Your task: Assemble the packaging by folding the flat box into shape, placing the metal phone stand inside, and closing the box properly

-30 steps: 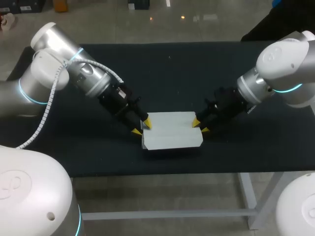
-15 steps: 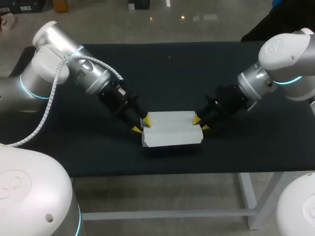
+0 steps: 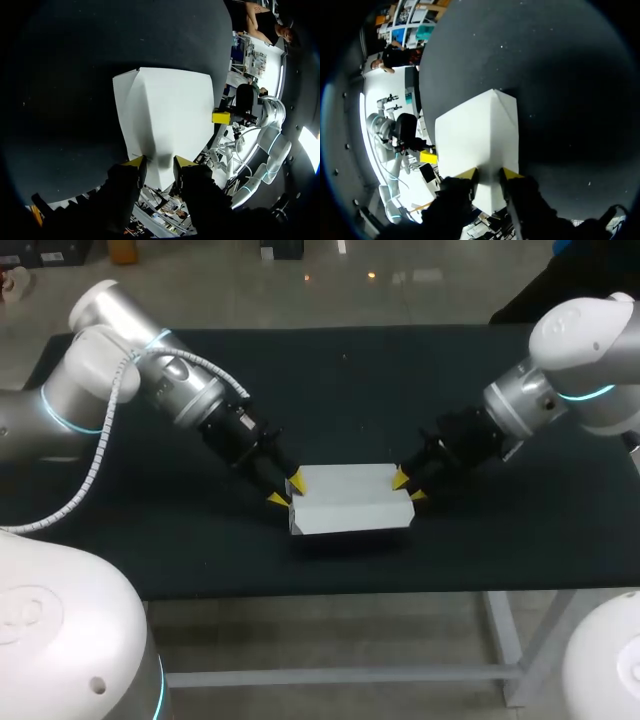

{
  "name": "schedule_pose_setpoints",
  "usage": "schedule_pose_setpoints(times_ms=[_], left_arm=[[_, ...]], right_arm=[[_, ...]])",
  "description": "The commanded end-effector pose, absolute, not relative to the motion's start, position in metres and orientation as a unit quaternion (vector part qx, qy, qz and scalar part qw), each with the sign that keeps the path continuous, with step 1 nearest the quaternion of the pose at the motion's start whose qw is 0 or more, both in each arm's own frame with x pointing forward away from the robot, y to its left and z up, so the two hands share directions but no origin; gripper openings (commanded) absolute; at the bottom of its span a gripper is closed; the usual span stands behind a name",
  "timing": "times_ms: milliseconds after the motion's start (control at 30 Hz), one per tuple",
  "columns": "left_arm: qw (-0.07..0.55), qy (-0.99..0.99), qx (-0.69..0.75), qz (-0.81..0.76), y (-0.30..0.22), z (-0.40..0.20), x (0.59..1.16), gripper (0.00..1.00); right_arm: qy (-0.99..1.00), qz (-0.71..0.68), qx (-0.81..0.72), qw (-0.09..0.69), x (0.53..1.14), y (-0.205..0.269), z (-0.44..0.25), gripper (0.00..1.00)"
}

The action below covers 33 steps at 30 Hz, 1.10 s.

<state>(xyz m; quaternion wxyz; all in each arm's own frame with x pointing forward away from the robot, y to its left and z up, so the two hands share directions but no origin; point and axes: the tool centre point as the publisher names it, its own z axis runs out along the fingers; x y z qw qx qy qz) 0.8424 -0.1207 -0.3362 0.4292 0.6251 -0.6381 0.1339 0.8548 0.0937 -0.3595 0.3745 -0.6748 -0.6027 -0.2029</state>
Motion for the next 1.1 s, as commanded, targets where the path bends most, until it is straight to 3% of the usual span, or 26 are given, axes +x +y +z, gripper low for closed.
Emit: schedule_pose_setpoints(times_ms=[33,1100], left_arm=[[0.436,-0.639,0.621,0.125,-0.154,-0.326,0.851,0.37],[0.439,-0.627,0.632,0.123,-0.141,-0.331,0.851,0.40]], right_arm=[[-0.605,-0.195,-0.669,0.385,0.859,0.124,-0.357,0.32],[-0.599,-0.178,-0.677,0.389,0.861,0.117,-0.360,0.31]])
